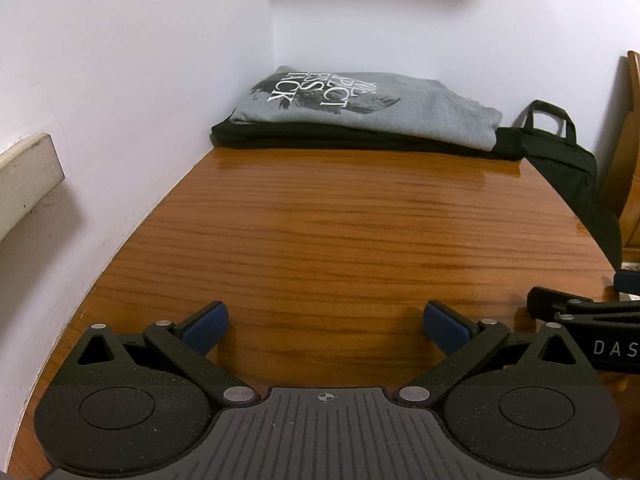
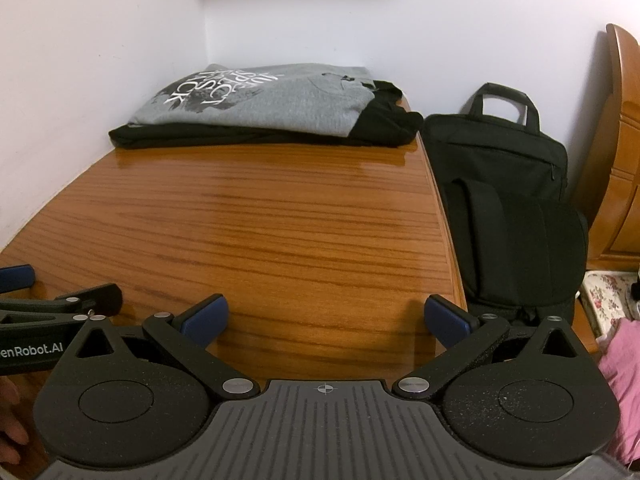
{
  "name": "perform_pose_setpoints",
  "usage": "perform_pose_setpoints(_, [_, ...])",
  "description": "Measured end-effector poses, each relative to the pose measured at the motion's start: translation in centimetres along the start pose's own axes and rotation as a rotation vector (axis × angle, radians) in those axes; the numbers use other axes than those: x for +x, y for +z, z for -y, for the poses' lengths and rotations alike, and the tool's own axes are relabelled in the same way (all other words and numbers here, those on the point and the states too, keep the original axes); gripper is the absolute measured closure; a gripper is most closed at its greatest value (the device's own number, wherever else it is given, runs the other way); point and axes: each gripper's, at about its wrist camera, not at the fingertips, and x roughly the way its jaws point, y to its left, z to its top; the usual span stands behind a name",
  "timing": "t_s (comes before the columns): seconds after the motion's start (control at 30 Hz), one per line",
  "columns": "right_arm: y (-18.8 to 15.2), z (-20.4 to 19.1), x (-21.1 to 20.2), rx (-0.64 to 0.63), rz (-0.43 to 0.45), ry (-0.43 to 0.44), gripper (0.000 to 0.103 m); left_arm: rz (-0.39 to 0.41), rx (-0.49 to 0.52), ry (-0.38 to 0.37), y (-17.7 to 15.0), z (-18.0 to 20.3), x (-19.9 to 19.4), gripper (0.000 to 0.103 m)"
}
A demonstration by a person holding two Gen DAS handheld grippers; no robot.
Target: Fold clothes
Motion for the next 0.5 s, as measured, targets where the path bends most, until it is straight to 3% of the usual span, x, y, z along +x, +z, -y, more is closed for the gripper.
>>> perform_pose_setpoints(0.5, [0.04, 0.04, -0.04, 0.002, -0.002, 0.000, 0.000, 0.001, 0.001, -0.001, -0.13, 0.05, -0.01, 0.000])
